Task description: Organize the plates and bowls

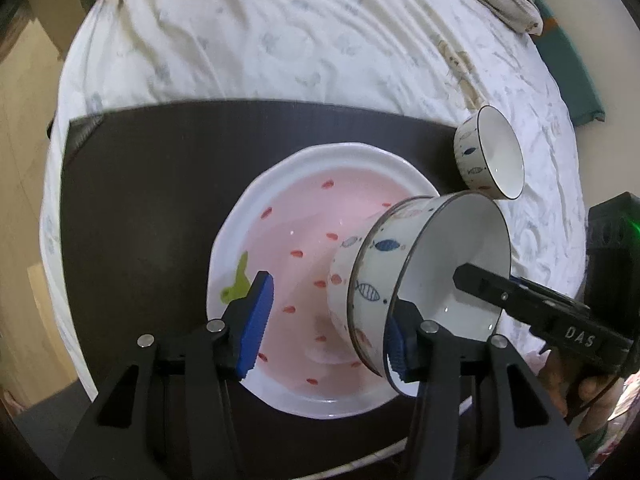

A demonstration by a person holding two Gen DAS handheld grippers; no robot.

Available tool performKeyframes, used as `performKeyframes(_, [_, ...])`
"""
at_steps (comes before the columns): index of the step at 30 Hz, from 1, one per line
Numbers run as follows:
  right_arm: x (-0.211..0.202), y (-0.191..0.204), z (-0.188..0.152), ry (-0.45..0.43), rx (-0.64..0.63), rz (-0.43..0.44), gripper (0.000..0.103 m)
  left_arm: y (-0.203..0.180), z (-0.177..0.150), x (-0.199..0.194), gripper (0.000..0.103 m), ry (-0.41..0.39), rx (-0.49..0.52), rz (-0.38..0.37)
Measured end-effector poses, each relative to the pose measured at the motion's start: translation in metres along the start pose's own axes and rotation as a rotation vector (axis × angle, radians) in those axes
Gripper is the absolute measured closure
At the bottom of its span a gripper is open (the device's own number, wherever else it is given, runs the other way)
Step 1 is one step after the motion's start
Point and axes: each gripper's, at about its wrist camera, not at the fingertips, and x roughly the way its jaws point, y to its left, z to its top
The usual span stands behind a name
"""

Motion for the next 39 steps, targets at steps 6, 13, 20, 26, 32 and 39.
performKeyframes(6, [0.002, -0.001, 0.004, -0.007, 0.029, 0.048, 0.071, -0.003, 0.001, 0.001, 0.090, -0.003, 0.032, 0.001])
performKeyframes(13, [0.011, 0.016, 0.005, -0.010, 0.000, 0.076, 0.071, 0.010, 0.014, 0.001, 0.091, -0.029, -0.014, 0.027])
performKeyframes(20, [0.017, 0.019, 0.014, -0.039, -0.003, 0.093, 0.071, 0.008, 0.017, -0.001, 0.090, -0.049, -0.015, 0.052])
performKeyframes(26, [0.012, 0.018, 0.011, -0.034, -0.010, 0.098, 0.071, 0.001, 0.013, -0.008, 0.064, -0.111, 0.037, 0.107])
performKeyframes(32, [0.007, 0.023, 0.006, -0.056, -0.045, 0.074, 0.070, -0.004, 0.009, -0.020, 0.051, -0.156, 0.045, 0.132])
performKeyframes(39, [-0.014, 0.027, 0.006, -0.133, -0.058, 0.082, 0.037, -0.013, 0.009, -0.056, 0.048, -0.221, 0.038, 0.144])
